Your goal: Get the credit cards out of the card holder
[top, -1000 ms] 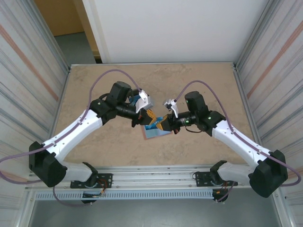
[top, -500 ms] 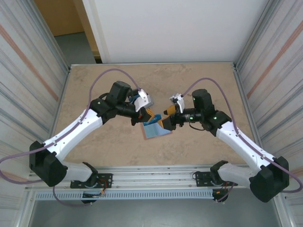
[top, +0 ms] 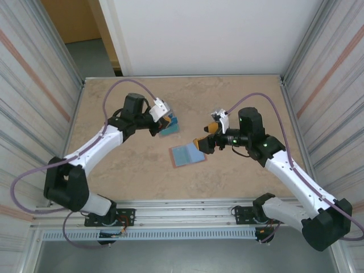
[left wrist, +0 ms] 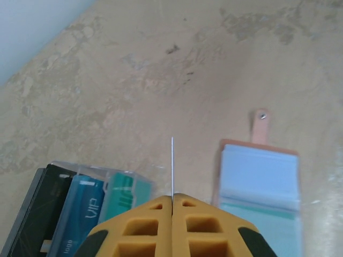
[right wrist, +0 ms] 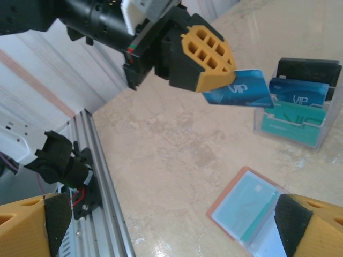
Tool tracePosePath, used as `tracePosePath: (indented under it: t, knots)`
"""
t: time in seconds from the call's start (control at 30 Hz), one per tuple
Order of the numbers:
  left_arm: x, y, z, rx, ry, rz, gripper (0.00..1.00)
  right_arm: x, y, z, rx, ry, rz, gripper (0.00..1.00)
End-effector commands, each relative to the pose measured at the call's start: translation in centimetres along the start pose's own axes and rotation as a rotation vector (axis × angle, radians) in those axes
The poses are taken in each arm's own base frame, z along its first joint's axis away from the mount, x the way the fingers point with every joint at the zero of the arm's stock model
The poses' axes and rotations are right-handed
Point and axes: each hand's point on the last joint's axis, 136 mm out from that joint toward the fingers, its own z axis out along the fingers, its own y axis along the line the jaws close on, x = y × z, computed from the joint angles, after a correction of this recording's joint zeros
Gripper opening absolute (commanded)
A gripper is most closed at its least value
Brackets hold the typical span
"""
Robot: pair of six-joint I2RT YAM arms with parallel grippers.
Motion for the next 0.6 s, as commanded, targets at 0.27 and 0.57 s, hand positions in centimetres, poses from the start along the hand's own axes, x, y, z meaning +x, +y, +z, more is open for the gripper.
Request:
tracePosePath:
  t: [0.27,0.57]
  knots:
    - [1.5,6.1,3.6,-0.039,-0.005,0.095,0.00,-0.1,-2.5,-0.8,0.153,-0.034,0.067,0.99]
    - [3.1,7.2,5.9,-0.019,0.030,0.081,0.00,-0.5,-2.3,-1.9,0.184,-0.068,0.059,0.99]
